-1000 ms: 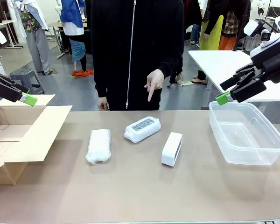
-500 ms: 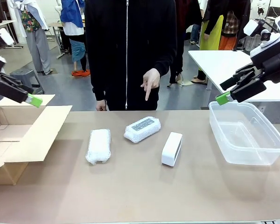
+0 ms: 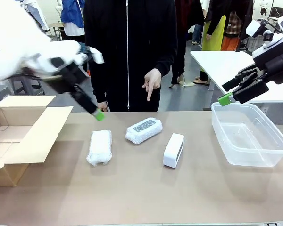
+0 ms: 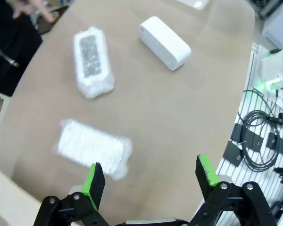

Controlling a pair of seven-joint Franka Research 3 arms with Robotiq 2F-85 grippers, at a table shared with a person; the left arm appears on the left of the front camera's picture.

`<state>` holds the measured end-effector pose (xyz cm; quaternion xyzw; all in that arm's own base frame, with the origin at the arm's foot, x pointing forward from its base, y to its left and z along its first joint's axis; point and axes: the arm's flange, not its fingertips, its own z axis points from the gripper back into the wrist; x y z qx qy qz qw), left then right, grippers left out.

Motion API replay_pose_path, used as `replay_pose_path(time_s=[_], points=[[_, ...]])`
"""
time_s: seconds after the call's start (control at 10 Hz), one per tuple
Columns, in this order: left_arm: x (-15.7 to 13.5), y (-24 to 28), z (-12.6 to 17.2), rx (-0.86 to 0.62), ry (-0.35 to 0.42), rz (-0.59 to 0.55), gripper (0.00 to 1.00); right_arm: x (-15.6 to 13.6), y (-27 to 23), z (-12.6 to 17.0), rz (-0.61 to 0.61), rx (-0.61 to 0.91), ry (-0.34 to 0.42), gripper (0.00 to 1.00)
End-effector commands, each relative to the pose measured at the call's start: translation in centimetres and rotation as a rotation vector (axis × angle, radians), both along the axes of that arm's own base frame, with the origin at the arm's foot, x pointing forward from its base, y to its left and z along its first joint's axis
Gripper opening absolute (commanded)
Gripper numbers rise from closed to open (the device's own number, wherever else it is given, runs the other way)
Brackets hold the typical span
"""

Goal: Separate and place wrapped and unwrapped clocks.
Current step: Pick up the Digital clock indicated by the person.

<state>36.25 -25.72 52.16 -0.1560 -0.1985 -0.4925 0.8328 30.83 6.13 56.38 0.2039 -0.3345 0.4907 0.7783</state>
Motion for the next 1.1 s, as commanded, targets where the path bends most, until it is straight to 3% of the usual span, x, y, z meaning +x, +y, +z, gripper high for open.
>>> replay_pose_path(time_s=[0.0,0.3,0.4,0.5,0.8,1.0], points=[[3.5,-4.4,-1.0,0.083,-0.023,-0.089,1.0,0.3,0.1,-0.1,0.014,0.016,0.004,1.0],[7.8,-9.2,-5.4,0.121,0.015,-0.064,1.0,0.3,0.1,-0.1,0.014,0.016,0.004,1.0],[7.8,-7.4,-5.8,0.072,0.056,-0.051,1.0,0.3,0.1,-0.1,0.014,0.016,0.004,1.0],[6.1,-8.6,-5.5,0.109,0.031,-0.095,1.0,0.3,0.1,-0.1,0.014,0.016,0.004,1.0],[6.1,-8.6,-5.5,0.109,0.031,-0.095,1.0,0.3,0.1,-0.1,0.014,0.016,0.004,1.0],[9.1,-10.9,-6.4,0.09,0.018,-0.094,1.0,0.3,0.1,-0.1,0.014,0.016,0.004,1.0]])
